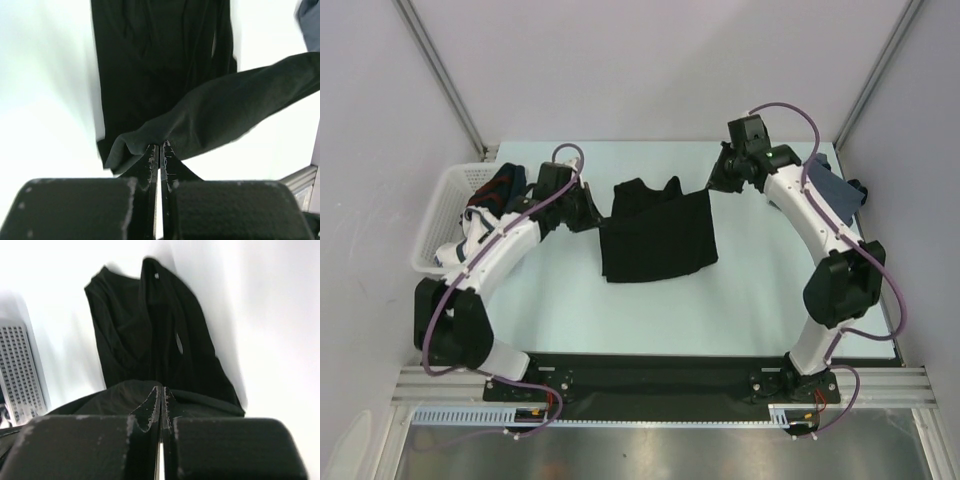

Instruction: Fold and stack the tank tops

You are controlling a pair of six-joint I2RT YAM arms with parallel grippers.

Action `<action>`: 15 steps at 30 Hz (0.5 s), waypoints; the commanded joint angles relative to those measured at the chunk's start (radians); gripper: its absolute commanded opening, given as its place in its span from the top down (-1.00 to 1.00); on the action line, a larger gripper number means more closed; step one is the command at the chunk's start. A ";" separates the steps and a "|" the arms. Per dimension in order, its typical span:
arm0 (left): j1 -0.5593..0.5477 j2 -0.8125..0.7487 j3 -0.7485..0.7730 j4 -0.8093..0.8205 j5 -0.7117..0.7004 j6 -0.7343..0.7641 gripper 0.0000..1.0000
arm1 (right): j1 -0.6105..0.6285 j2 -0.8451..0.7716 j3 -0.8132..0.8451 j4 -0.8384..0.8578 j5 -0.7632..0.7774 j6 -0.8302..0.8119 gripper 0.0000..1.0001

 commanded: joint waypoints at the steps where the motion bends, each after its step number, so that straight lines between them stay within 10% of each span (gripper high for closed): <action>1: 0.022 0.072 0.126 0.044 0.048 0.041 0.99 | -0.042 0.062 0.095 0.034 -0.077 -0.032 1.00; 15: 0.108 0.439 0.402 0.075 0.059 0.015 0.99 | -0.179 0.366 0.267 0.273 -0.402 0.070 1.00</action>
